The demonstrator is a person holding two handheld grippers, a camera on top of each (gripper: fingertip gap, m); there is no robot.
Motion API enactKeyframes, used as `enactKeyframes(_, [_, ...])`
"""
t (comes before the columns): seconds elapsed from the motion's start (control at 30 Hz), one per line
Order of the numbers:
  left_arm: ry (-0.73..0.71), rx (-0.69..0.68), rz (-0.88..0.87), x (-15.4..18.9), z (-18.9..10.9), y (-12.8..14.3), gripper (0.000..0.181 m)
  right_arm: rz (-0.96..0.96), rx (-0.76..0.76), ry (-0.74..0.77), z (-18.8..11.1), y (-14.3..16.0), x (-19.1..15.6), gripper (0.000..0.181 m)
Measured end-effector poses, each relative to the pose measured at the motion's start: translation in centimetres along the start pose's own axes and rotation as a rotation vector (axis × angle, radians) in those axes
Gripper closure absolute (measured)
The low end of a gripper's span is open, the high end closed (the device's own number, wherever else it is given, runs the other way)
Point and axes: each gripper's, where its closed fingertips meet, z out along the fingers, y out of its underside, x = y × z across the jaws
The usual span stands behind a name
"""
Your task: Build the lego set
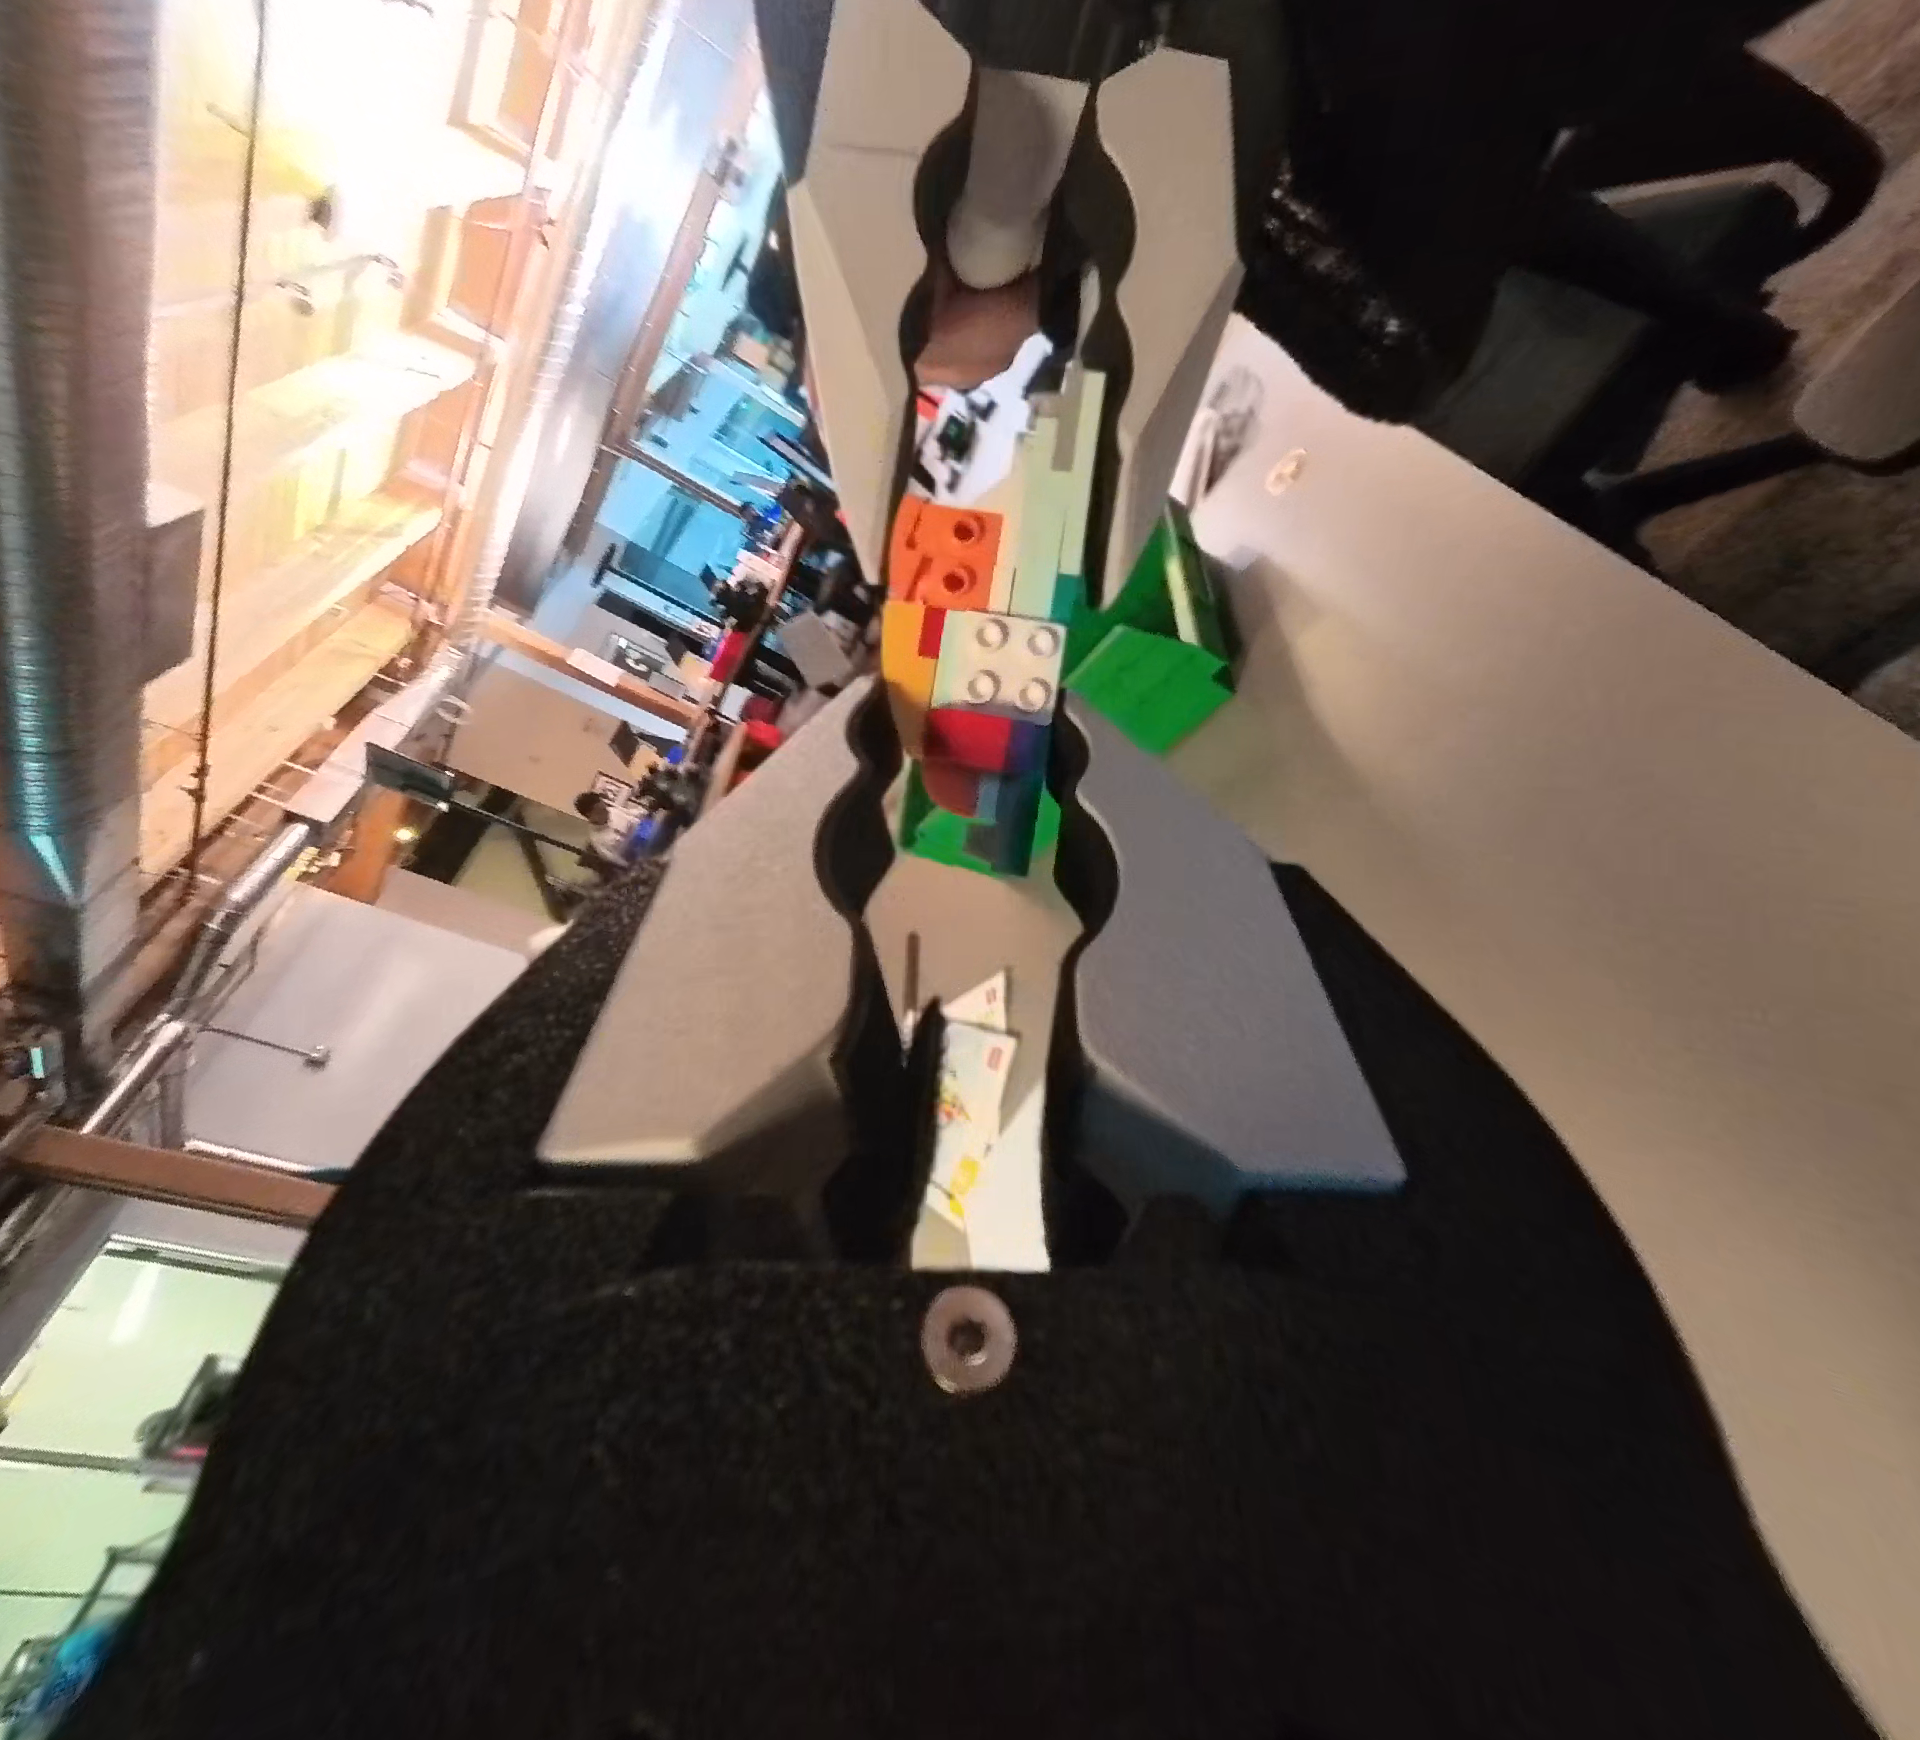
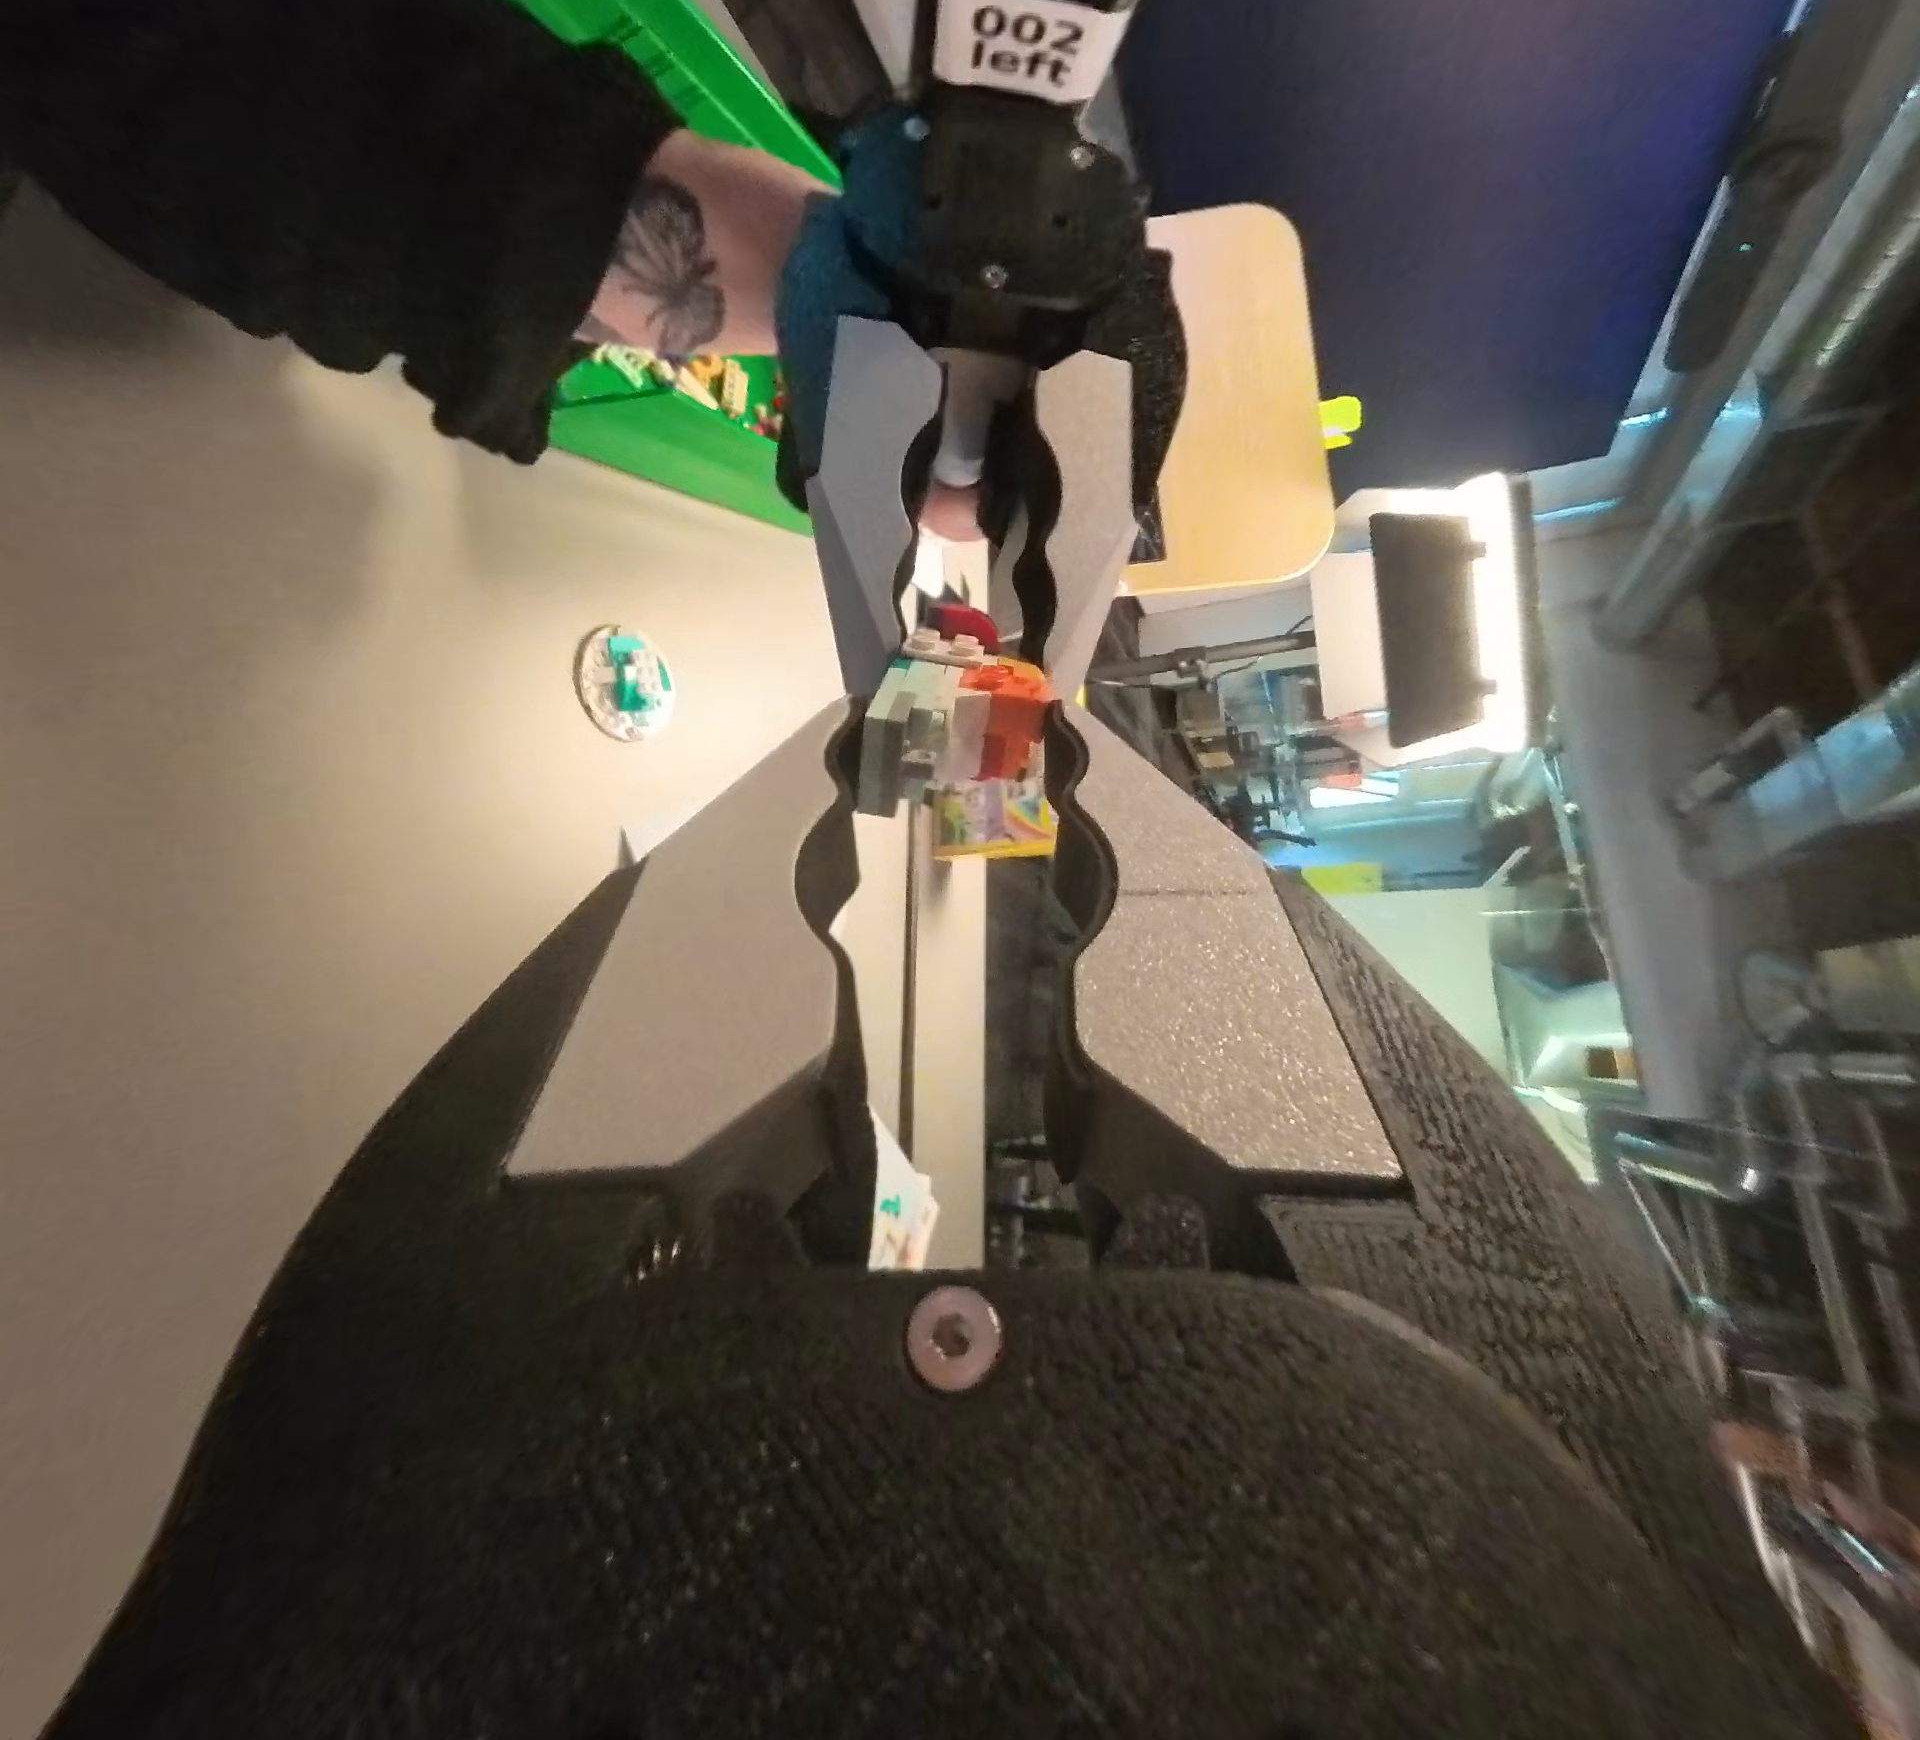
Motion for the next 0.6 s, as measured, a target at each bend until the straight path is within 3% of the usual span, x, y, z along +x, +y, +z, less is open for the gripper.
enactKeyframes(0.03, [0.02,-0.018,-0.007,0.3,0.0,0.4,0.156,0.0,-0.001,-0.005,0.2,0.3,-0.3,0.148])
enactKeyframes(0.17, [0.073,-0.114,-0.048,1.3,0.5,2.4,0.156,-0.025,-0.021,-0.012,1.0,2.1,-1.6,0.146])
enactKeyframes(0.27, [0.13,-0.21,-0.139,3.4,1.0,5.2,0.156,0.076,0.021,-0.045,2.3,4.3,-3.9,0.145])
enactKeyframes(0.47, [0.295,-0.418,-0.536,11.9,0.9,13.3,0.156,0.435,0.168,-0.203,7.3,9.3,-12.5,0.146])
enactKeyframes(0.6, [0.362,-0.526,-0.765,16.5,0.7,17.0,0.156,0.594,0.218,-0.304,9.8,11.8,-17.2,0.146])
